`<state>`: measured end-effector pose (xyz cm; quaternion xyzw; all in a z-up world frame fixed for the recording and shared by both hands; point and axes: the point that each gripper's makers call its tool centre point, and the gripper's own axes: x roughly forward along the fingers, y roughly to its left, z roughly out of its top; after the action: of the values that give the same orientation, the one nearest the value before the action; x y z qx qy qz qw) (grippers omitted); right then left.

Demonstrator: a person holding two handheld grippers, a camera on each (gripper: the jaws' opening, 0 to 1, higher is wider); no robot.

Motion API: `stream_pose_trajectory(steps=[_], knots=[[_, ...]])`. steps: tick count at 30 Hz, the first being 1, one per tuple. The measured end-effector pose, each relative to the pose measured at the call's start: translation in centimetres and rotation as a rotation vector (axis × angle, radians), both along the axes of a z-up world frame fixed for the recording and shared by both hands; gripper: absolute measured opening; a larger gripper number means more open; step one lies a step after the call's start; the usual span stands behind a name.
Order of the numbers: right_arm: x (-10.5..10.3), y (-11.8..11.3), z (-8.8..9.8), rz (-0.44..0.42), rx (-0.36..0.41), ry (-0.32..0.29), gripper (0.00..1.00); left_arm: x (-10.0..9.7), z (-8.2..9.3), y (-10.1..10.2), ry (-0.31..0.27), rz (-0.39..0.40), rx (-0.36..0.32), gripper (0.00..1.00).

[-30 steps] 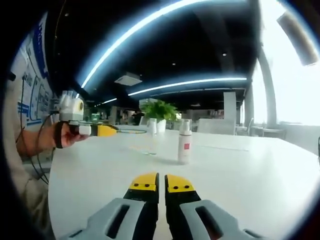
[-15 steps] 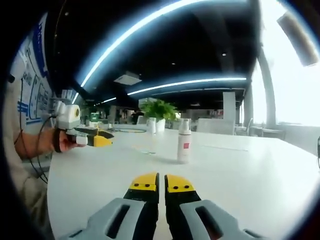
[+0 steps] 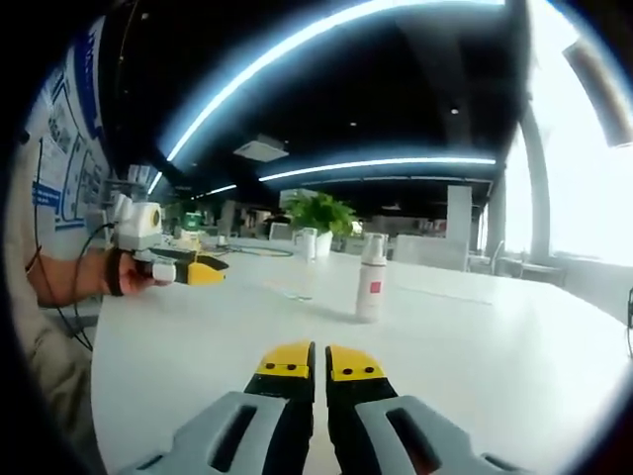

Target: Clamp pump bottle remove cover press pump head put on cover

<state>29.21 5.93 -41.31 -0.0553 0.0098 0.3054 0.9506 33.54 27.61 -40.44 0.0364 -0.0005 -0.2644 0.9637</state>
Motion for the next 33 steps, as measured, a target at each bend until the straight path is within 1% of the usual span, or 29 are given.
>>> stream_pose_trajectory(steps=[5,12,17,21,23,25,30,33], knots=[[0.03,-0.15,-0.05,-0.003,-0.007,-0.002,0.0,-0.26,0.26,-0.08,-0.006,0.008,-0.006,0.22],[0.08,-0.26,-0.07,0.0,-0.008,-0.004,0.0,-0.31,0.3,-0.49,-0.015,-0.003,0.01,0.22],[0.0,-0.01,-0.07,0.009,-0.01,-0.005,0.0,0.07,0.16,-0.45,-0.002,-0.01,0.0,0.22],[0.04,-0.03,-0.19,0.005,-0.022,-0.005,0.0,-0.19,0.15,-0.32,0.002,-0.003,-0.006,0.22],[0.06,-0.01,-0.22,0.009,-0.022,-0.005,0.0,-0.55,0.43,-0.4,-0.01,-0.006,-0.01,0.22],[0.06,-0.15,-0.21,0.001,-0.025,-0.01,0.0,-0.49,0.53,-0.16,-0.021,-0.001,-0.007,0.22],[-0.16,-0.01,-0.19,-0.004,-0.041,-0.021,0.0,-0.71,0.5,-0.33,-0.019,0.001,-0.01,0.22],[-0.18,0.05,-0.2,0.003,-0.042,-0.023,0.0,-0.47,0.21,-0.32,-0.012,0.0,0.002,0.22]])
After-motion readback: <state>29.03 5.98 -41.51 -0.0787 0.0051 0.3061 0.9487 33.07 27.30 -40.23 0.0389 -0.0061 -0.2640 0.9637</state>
